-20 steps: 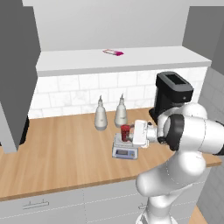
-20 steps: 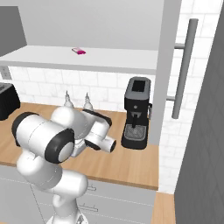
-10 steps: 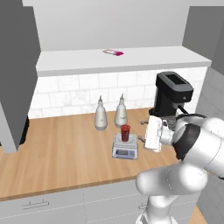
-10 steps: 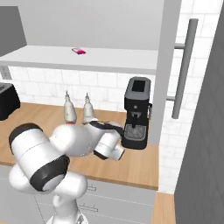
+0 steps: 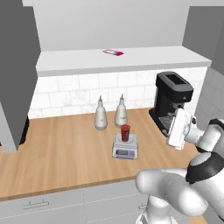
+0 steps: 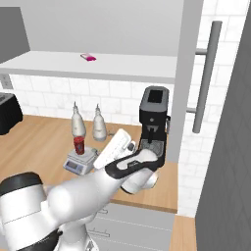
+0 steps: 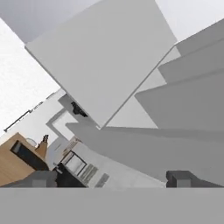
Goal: Pick the yogurt and place it on the digital scale for weighing, and close the cabinet.
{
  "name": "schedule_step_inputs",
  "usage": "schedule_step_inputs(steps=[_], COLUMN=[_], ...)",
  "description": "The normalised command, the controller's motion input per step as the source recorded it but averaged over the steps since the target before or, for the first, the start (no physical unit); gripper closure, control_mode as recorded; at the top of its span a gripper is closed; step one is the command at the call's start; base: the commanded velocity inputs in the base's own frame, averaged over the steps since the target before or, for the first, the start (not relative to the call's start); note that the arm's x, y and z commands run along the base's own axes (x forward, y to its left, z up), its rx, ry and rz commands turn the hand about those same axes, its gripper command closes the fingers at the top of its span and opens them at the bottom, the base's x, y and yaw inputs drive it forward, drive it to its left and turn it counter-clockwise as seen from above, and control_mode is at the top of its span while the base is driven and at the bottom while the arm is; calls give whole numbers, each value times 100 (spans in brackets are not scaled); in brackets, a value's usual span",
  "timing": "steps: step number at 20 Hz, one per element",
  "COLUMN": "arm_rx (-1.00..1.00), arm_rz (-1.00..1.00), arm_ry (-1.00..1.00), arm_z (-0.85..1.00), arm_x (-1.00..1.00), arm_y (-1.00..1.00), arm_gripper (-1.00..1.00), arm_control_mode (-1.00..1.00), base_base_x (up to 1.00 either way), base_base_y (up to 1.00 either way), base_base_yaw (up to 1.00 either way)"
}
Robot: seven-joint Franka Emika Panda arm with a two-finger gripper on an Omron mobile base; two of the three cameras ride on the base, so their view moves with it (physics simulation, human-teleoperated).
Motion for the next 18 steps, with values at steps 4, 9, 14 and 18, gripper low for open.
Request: schedule_step_inputs(steps=[4, 9, 14, 18], arm_rx=[10, 11, 5, 0], arm_rz=[0, -4, -17, -51], arm_ry=[-16, -7, -10, -22], arm_z=[69, 60, 43, 1], arm_x=[-42, -31, -21, -1], arm_y=[-73, -83, -63, 1], arm_gripper=[-100, -100, -100, -100], arm_control_mode=[-100, -100, -100, -100], base_base_x=[0, 0, 0, 0], base_base_y=[0, 0, 0, 0], base_base_yaw=[0, 0, 0, 0])
